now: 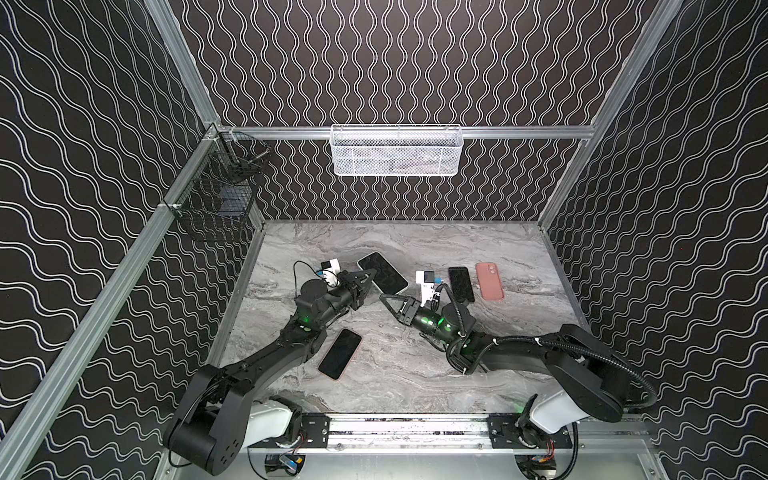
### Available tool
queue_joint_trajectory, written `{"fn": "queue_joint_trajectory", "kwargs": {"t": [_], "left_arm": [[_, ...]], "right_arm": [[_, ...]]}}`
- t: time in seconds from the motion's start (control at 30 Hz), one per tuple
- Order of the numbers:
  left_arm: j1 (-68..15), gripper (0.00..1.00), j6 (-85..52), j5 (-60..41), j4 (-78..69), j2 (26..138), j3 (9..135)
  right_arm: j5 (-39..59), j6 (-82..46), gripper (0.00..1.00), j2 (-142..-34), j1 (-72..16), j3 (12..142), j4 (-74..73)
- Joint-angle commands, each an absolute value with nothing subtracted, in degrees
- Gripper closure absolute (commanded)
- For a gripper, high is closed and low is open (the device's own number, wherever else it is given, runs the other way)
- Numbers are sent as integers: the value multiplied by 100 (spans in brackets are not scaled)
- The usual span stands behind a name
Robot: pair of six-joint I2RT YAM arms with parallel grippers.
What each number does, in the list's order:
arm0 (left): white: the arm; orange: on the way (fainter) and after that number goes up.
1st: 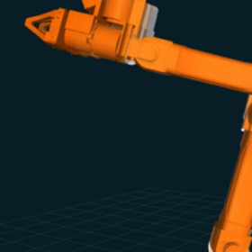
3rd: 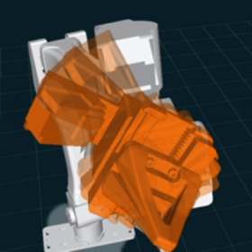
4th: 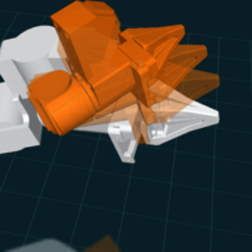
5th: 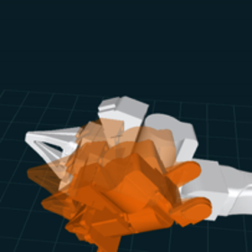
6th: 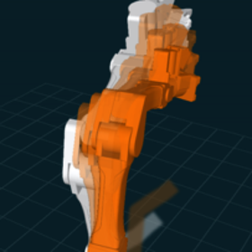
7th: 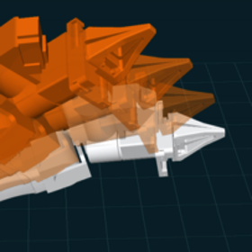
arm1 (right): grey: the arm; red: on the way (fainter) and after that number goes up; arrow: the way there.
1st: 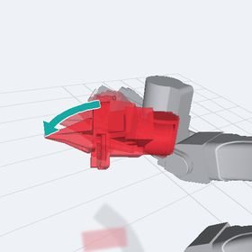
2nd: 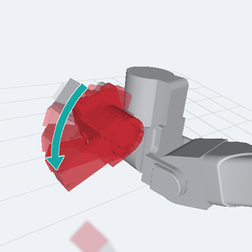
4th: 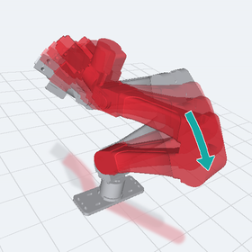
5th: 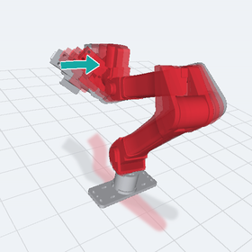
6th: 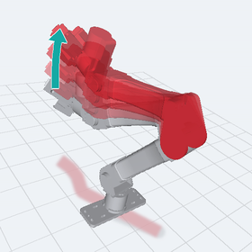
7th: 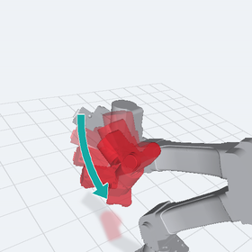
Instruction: Take the phone out of the phone case
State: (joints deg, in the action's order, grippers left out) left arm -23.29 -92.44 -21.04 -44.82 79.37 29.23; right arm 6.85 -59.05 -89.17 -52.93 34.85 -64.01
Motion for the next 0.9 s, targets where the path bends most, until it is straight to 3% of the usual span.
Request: {"fn": "queue_joint_trajectory", "kwargs": {"t": [0.0,0.87], "left_arm": [[-2343,100,-9467,-2083,-4682,7866,3028],[-2743,100,-10040,-2041,-4955,7684,3317]], "right_arm": [[459,-5208,84,-8791,-5359,3448,-6094],[-520,-4203,81,-8463,-5650,2999,-5833]]}}
